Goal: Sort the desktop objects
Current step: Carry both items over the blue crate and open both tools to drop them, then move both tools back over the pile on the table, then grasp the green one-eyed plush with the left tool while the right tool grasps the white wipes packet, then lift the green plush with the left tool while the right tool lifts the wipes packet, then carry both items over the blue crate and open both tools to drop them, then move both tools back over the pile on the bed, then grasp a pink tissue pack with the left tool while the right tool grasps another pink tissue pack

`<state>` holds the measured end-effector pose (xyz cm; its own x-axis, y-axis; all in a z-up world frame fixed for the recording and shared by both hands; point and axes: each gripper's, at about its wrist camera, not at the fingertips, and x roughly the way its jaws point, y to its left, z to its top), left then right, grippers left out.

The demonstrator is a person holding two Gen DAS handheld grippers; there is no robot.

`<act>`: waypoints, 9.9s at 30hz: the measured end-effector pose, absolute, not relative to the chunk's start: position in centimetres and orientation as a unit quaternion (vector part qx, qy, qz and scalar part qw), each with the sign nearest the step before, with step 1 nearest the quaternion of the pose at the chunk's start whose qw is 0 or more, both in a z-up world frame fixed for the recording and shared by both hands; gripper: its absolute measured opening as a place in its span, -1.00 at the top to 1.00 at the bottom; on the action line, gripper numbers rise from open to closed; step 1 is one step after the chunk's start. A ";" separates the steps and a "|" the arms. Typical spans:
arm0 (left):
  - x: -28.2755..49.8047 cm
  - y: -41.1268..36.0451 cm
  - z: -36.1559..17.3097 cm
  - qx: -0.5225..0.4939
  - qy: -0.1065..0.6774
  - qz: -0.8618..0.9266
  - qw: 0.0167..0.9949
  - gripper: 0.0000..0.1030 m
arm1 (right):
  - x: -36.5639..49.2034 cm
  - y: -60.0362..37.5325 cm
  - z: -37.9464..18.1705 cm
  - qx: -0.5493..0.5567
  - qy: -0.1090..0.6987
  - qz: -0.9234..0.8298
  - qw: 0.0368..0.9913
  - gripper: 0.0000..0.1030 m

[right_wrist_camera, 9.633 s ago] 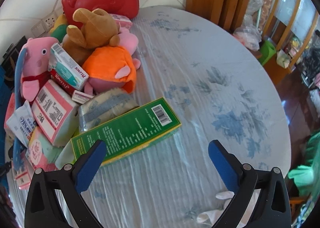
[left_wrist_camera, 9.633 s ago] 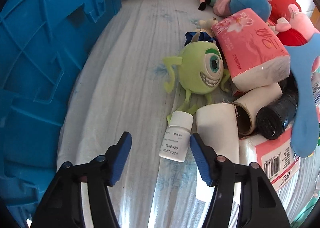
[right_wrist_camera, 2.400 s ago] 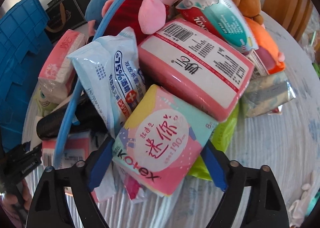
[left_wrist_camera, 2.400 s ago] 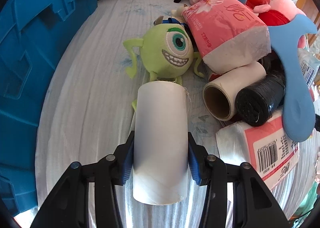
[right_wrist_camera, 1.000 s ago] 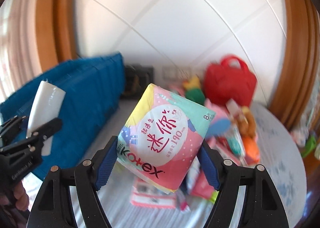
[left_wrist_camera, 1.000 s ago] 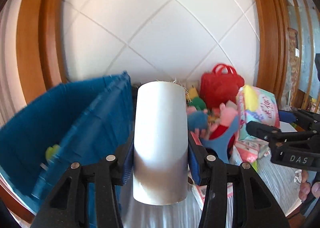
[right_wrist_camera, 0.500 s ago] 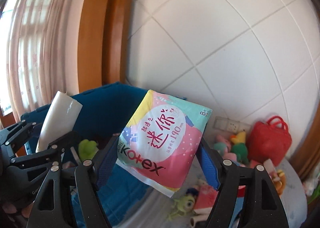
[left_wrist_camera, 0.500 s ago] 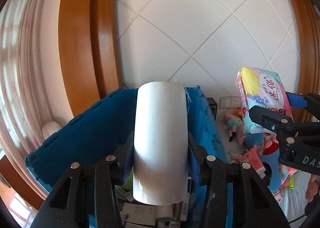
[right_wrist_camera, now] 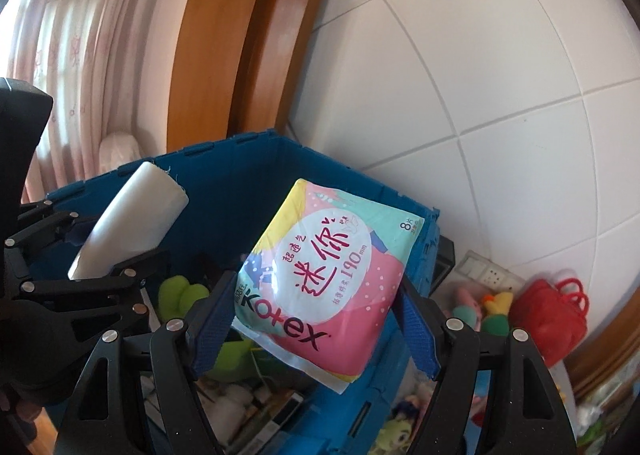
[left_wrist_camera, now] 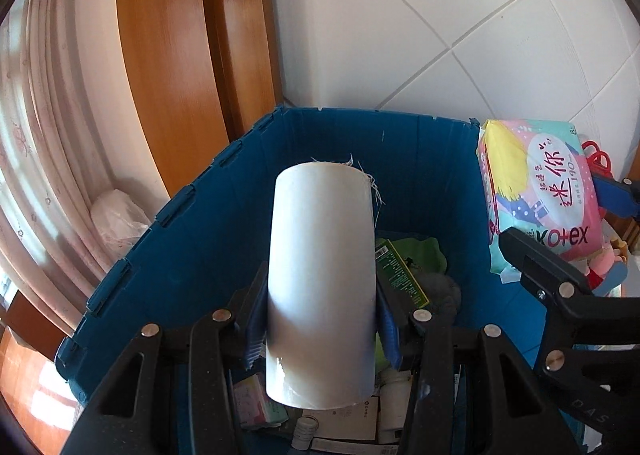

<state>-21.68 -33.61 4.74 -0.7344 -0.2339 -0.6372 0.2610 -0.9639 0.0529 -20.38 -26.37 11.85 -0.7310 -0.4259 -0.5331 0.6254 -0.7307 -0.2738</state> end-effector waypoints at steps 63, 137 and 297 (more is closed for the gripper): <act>-15.8 2.6 -1.8 0.294 -0.014 -0.955 -0.035 -0.52 | -18.6 24.2 -1.1 0.335 0.079 -0.939 0.029 -1.00; -24.4 0.8 -18.3 0.428 0.007 -0.904 0.006 0.02 | -30.0 20.4 -14.9 0.466 0.014 -0.861 0.204 0.70; -38.7 8.7 -21.5 0.540 -0.003 -0.842 -0.014 -0.65 | -37.4 28.4 -15.0 0.504 0.112 -0.846 0.130 -1.00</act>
<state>-38.67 8.72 -21.48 -0.4174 0.0203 -0.9085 -0.0273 -0.9996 -0.0098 -37.42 28.41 -14.96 -0.4579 -0.1063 -0.8826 0.3322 -0.9414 -0.0590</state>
